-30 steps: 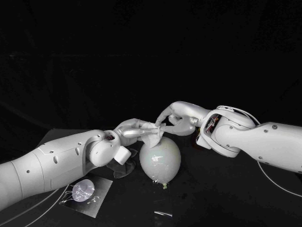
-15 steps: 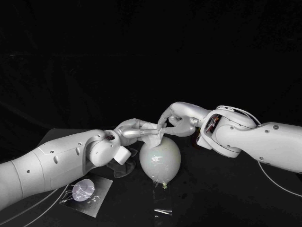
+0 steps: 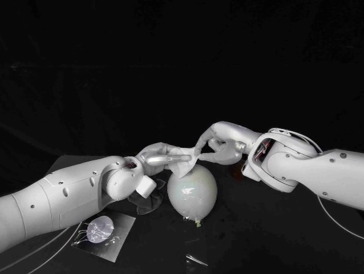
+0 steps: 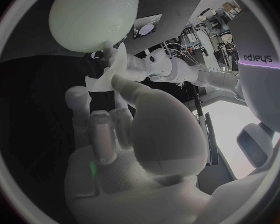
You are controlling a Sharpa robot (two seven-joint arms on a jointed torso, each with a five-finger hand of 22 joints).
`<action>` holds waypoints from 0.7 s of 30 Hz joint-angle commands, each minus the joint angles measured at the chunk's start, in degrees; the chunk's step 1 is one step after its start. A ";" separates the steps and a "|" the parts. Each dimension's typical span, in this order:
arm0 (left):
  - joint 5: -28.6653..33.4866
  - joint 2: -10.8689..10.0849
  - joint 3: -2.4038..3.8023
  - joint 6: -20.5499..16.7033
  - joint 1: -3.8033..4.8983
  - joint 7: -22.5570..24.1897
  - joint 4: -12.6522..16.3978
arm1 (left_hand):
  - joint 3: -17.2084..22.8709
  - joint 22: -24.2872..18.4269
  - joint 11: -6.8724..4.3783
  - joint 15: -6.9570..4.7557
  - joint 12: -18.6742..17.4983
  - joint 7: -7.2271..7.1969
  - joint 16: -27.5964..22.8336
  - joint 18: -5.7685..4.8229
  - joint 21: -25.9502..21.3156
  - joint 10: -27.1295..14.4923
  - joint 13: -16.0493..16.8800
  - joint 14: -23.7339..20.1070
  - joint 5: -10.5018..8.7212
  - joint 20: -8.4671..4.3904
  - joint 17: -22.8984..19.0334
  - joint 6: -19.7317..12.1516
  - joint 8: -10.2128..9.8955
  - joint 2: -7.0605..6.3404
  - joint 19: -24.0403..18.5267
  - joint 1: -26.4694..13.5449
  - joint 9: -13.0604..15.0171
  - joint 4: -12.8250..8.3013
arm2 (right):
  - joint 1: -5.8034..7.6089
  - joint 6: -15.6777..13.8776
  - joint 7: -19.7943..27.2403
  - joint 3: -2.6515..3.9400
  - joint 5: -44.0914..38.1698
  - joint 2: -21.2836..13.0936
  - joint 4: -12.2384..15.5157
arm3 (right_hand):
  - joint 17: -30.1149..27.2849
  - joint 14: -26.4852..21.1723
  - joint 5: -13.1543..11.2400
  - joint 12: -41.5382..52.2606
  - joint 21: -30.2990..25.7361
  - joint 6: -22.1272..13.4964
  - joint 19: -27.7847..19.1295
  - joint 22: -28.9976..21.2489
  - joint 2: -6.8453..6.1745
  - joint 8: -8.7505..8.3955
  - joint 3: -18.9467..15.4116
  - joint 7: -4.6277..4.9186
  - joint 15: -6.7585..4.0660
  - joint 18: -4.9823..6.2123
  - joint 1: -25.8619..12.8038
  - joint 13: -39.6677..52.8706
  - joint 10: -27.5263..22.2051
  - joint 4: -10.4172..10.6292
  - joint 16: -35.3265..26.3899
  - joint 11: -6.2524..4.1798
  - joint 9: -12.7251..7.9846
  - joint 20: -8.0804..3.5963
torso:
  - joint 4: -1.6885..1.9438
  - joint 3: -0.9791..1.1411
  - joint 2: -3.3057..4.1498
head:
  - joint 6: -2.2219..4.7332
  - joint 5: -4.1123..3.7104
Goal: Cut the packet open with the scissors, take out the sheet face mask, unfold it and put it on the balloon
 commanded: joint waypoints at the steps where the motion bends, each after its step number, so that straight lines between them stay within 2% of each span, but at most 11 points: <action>1: 4.37 -0.06 -0.04 0.42 -0.03 -0.93 0.12 | 0.40 0.22 0.03 -0.18 -0.27 -0.14 0.42 -0.18 0.50 0.38 0.06 0.58 0.16 -0.02 0.14 0.24 0.27 -0.03 -0.37 -0.04 3.05 -0.01 | -0.03 0.56 -0.09 0.01 -0.36 -0.55 0.70 | 11.70 4.06 -0.27 0.34 0.16 -0.18 -0.04 4.60 0.07 0.44 0.35 -0.14 -0.31 -0.39 -0.22 8.74 1.88 -0.10 0.12 -0.40 0.28 -0.48 | 0.02 -0.01 0.02 | -0.03 0.01; 11: 8.49 -0.46 -0.06 1.04 -0.04 -1.52 0.66 | 0.67 0.38 -0.02 -0.22 -0.38 -0.22 0.44 -0.42 0.54 0.50 0.05 0.72 0.16 0.20 0.28 0.24 0.34 -0.15 -1.27 -0.43 3.17 0.13 | -0.62 1.63 -0.97 -0.14 -0.70 -1.52 1.37 | 11.18 3.76 -0.26 0.20 -0.64 -0.76 -0.71 4.35 -0.11 0.91 0.49 -0.04 -0.34 -0.23 -0.44 8.62 1.79 -0.19 -0.04 -0.35 0.66 -0.56 | 0.05 -0.03 0.03 | -0.12 0.03; 17: 9.02 -0.57 -0.06 1.23 -0.04 -1.56 0.83 | 0.92 0.60 -0.11 -0.47 -0.41 -0.26 0.69 -0.34 0.85 0.70 0.06 1.62 0.17 0.20 0.49 0.14 0.35 -0.17 -1.40 -0.58 3.26 0.16 | -1.01 -0.92 -2.66 -0.21 -0.98 -1.64 1.26 | 9.42 2.69 -0.25 -1.52 -2.77 -2.57 -2.47 3.72 0.21 1.20 0.55 0.46 -0.06 0.12 -0.67 7.06 0.62 0.00 -0.61 0.04 1.10 -0.45 | 0.06 -0.04 0.02 | -0.24 0.02; 18: 9.07 -0.61 -0.06 1.31 -0.04 -1.58 0.86 | 0.98 0.66 -0.15 -0.54 -0.39 -0.27 0.72 -0.32 0.94 0.81 0.07 1.84 0.17 0.20 0.53 0.13 0.36 -0.19 -1.42 -0.60 3.29 0.16 | -1.07 -1.46 -2.87 -0.22 -0.83 -1.69 1.15 | 9.01 2.43 -0.26 -2.00 -3.28 -3.22 -2.91 3.57 0.32 1.07 0.58 0.59 0.05 0.19 -0.61 6.65 0.28 0.02 -0.76 0.16 1.12 -0.39 | 0.05 -0.03 0.02 | -0.24 0.01; 20: 9.14 -0.66 -0.06 1.49 -0.04 -1.62 0.89 | 1.13 0.81 -0.19 -0.71 -0.46 -0.29 0.82 -0.27 1.15 0.86 0.05 2.46 0.17 0.20 0.63 0.09 0.39 -0.25 -1.47 -0.66 3.36 0.14 | -1.14 -1.88 -2.85 -0.23 -0.11 -1.75 0.90 | 7.31 1.33 -0.28 -4.25 -5.63 -6.10 -4.88 2.91 0.09 -0.33 0.64 1.35 0.55 0.53 -0.59 4.65 -1.43 0.04 -1.37 0.77 0.62 -0.08 | 0.04 -0.02 0.02 | -0.24 -0.01; 21: 9.16 -0.70 -0.06 1.58 -0.04 -1.65 0.91 | 1.18 0.85 -0.19 -0.74 -0.49 -0.29 0.82 -0.26 1.21 0.87 0.05 2.60 0.16 0.20 0.66 0.08 0.39 -0.27 -1.49 -0.68 3.38 0.14 | -1.16 -1.96 -2.73 -0.24 0.53 -1.78 0.79 | 6.06 0.48 -0.43 -6.00 -6.48 -8.09 -5.61 2.67 -0.44 -1.53 0.60 1.93 0.90 0.60 -0.79 3.10 -2.80 0.06 -1.83 1.32 0.11 0.11 | 0.04 -0.03 0.01 | -0.24 -0.03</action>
